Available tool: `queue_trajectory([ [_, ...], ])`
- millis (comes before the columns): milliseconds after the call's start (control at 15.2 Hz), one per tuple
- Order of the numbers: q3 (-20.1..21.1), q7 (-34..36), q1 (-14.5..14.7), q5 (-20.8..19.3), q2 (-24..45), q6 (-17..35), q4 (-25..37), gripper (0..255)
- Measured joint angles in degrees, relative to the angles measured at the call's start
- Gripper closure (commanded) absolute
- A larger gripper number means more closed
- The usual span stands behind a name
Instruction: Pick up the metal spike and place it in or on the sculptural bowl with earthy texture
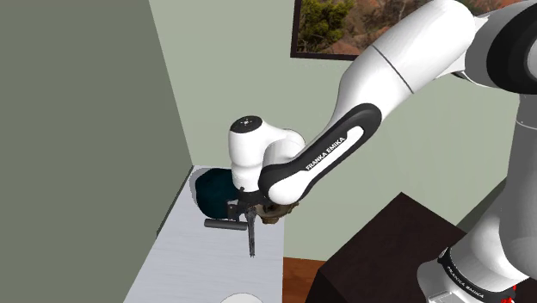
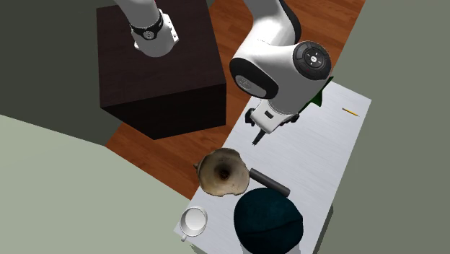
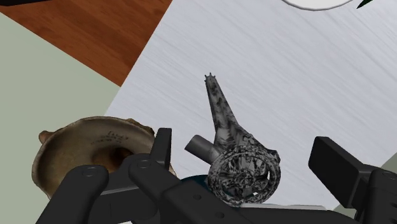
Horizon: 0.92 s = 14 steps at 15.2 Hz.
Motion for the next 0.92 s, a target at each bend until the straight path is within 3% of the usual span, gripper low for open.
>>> queue_trajectory([
  [330,-0.1,0.0,0.0,-0.1,0.1,0.1,0.0,0],
  [396,-0.1,0.0,0.0,-0.1,0.1,0.1,0.0,255],
  [924,-0.1,0.0,0.0,-0.1,0.1,0.1,0.0,255],
])
